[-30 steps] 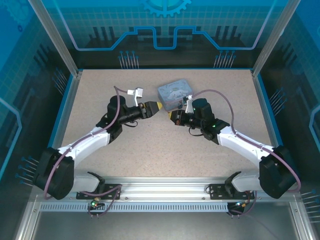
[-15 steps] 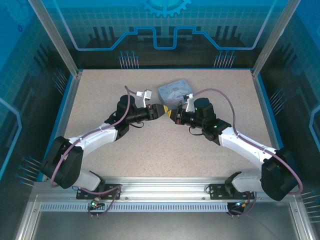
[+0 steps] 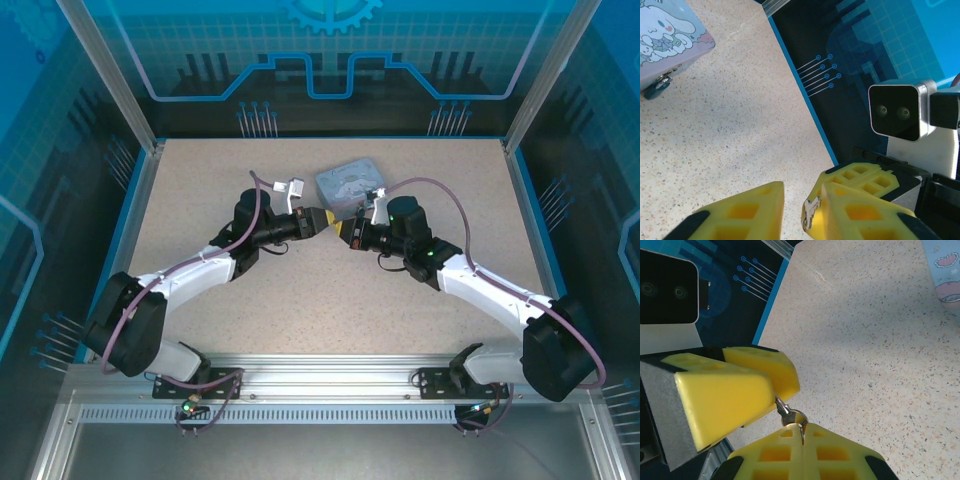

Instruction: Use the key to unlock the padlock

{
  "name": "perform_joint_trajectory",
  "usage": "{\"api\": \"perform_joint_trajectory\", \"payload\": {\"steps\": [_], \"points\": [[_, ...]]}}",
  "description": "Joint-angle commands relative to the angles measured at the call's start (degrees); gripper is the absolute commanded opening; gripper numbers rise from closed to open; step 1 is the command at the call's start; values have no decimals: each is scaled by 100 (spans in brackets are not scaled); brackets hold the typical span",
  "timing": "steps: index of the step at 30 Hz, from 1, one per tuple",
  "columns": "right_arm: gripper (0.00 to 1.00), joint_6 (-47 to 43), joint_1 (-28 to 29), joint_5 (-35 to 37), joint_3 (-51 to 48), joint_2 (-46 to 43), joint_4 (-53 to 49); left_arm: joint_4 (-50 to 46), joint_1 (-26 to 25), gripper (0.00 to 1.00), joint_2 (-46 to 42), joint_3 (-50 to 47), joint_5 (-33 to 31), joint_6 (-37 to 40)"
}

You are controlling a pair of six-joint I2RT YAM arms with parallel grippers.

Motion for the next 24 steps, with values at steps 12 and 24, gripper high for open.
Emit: {"api": "perform_joint_trajectory", "payload": {"steps": [12, 24], "points": [[0, -216, 43, -339, 215, 15, -32, 146, -34, 0, 21, 151, 89, 276], [67, -1089, -839, -2372, 212, -742, 382, -702, -33, 0, -768, 783, 560, 1928]]}}
